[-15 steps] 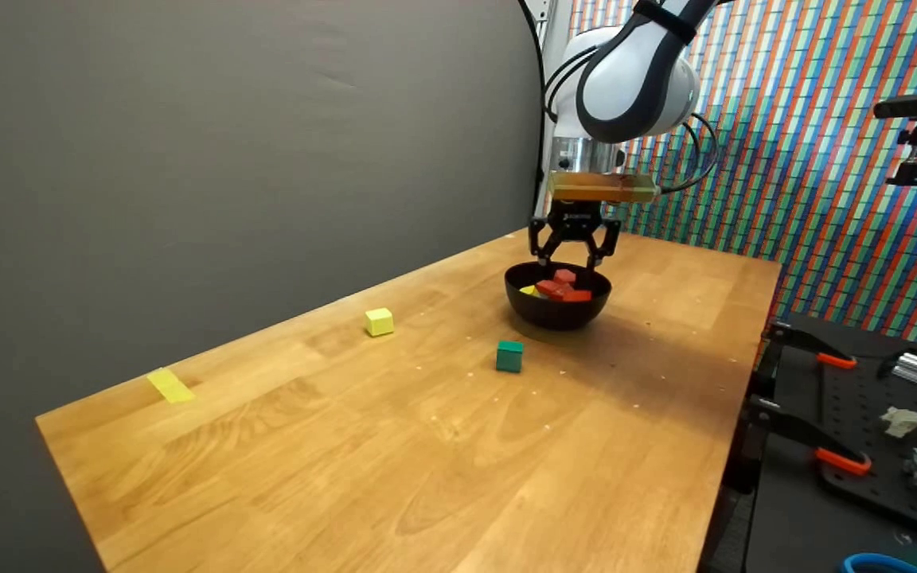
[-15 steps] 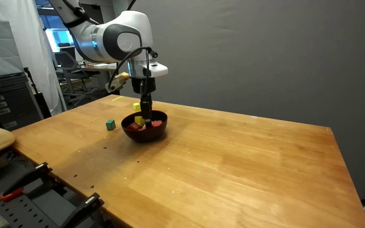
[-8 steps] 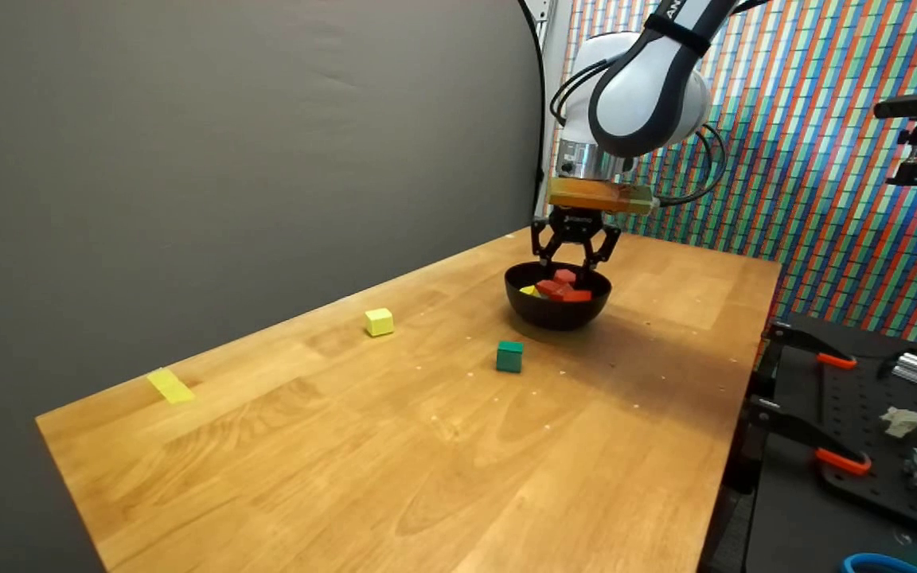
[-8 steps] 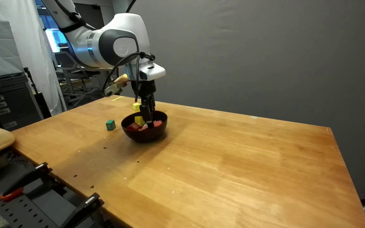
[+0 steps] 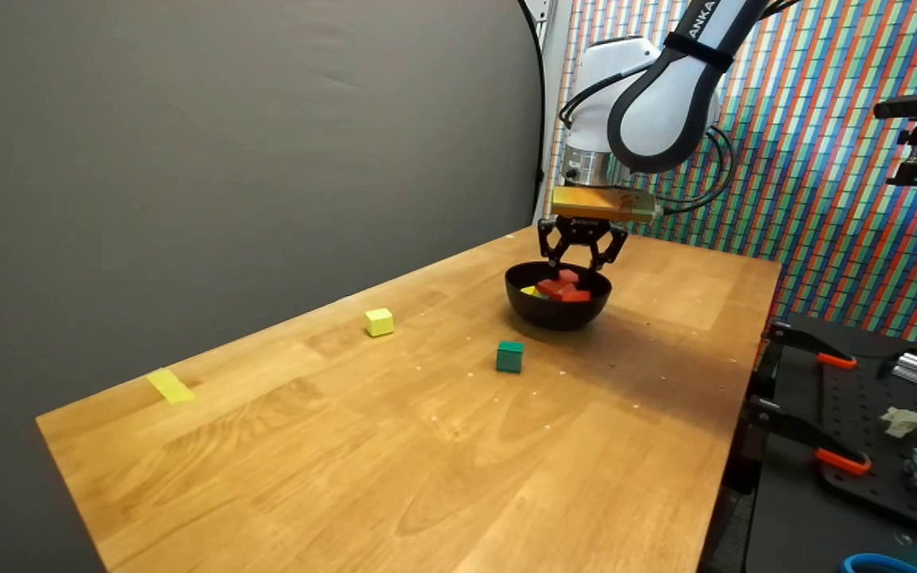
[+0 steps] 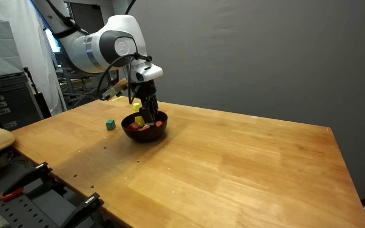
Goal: Remove the blocks from the bowl and put them on the table
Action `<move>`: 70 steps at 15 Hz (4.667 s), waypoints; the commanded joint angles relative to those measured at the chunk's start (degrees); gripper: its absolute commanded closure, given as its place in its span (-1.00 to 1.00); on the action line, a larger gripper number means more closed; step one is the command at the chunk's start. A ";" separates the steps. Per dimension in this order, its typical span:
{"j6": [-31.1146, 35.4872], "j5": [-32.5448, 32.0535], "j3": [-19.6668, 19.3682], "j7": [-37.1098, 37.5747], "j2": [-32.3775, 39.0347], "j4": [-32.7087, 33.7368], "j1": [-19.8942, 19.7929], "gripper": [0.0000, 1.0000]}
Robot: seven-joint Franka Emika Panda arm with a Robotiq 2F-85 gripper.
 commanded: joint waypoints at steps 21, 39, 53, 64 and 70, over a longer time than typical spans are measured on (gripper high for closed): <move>-14.97 -8.71 -0.36 -8.48 -14.71 -2.11 -15.13 0.62; -28.09 22.91 6.87 -47.79 -0.45 8.68 -29.16 0.55; -18.48 4.29 4.68 -27.11 -9.76 7.54 -15.62 -1.00; -23.98 8.14 13.73 -47.51 -8.04 11.91 -14.25 -1.00; -16.42 -1.28 11.43 -43.96 -7.41 8.88 -11.51 -1.00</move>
